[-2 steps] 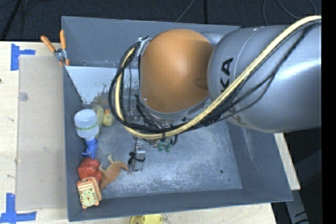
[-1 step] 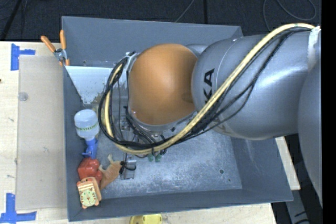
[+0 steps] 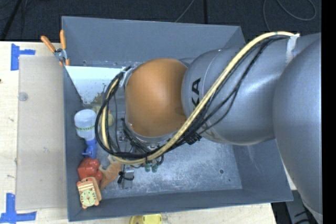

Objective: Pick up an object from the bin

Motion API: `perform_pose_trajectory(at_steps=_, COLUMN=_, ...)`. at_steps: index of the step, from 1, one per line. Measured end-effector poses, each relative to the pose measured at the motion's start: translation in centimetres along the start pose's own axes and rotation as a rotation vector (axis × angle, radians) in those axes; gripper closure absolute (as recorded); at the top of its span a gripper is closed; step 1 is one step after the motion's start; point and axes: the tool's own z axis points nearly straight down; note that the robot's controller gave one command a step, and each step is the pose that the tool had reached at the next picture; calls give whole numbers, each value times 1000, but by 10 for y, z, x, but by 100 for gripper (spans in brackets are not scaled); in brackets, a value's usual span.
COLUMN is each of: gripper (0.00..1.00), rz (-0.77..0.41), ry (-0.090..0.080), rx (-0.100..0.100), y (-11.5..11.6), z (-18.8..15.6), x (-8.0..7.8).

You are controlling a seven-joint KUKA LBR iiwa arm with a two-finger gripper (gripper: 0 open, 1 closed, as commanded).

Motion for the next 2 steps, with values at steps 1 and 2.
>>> perform_pose_trajectory(at_steps=1, gripper=0, rz=11, ry=-17, rx=-6, y=-4, z=46, x=-5)
perform_pose_trajectory(at_steps=2, gripper=100, rz=-274, ry=-4, rx=0, y=-5, z=115, x=3)
